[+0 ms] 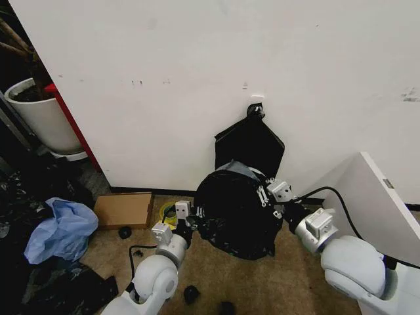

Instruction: Place the garbage bag over the trash bin.

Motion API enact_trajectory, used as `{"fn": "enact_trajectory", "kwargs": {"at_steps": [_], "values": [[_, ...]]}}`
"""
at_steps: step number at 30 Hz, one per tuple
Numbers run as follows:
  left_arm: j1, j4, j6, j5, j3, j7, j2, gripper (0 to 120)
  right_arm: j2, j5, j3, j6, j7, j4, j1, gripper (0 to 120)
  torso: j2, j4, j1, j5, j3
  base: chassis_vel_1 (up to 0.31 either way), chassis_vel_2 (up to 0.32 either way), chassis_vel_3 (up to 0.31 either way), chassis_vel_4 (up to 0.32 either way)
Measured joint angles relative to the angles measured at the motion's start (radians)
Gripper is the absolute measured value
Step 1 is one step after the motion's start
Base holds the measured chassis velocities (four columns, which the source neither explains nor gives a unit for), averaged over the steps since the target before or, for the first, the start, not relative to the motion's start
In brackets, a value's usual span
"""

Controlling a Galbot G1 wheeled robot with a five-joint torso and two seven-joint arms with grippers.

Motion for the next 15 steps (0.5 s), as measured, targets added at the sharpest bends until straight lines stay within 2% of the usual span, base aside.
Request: {"fn": "enact_trajectory", "kwargs": {"at_steps": [3,4,5,10,11,15], "values": [[0.001,0.0,0.003,0.001,-0.002,-0.005,0.002,0,0.008,-0.007,-0.002,0.013,-0.013,-0.009,-0.003,31,0.0,0.0001,0.0,0.0003,0.0,0.0,0.0,0.0,0.0],[0.001,0.0,0.003,0.001,-0.002,-0.005,0.002,0,0.008,-0.007,-0.002,0.013,-0.013,-0.009,-0.003,31,0.0,0.0001,0.0,0.0003,0.0,0.0,0.0,0.0,0.0],[0.001,0.0,0.004,0.001,-0.001,-0.005,0.003,0,0.01,-0.01,-0.002,0.02,-0.021,-0.013,-0.005,38,0.0,0.0006,0.0,0.0004,0.0,0.0,0.0,0.0,0.0],[-0.001,0.002,0.002,0.001,-0.003,-0.004,0.003,0,0.013,-0.012,-0.006,0.025,-0.032,-0.02,-0.005,56,0.0,0.0,0.0,0.0003,0.0,0.0,0.0,0.0,0.0],[-0.001,0.002,0.002,0.001,-0.003,-0.004,0.003,0,0.013,-0.012,-0.006,0.025,-0.032,-0.02,-0.005,56,0.0,0.0,0.0,0.0003,0.0,0.0,0.0,0.0,0.0],[-0.004,0.006,0.001,0.0,-0.001,-0.003,0.002,0,0.02,-0.016,-0.012,0.025,-0.037,-0.031,-0.007,74,0.0,0.0,0.0,0.0002,0.0,0.0,0.0,0.0,0.0]]}}
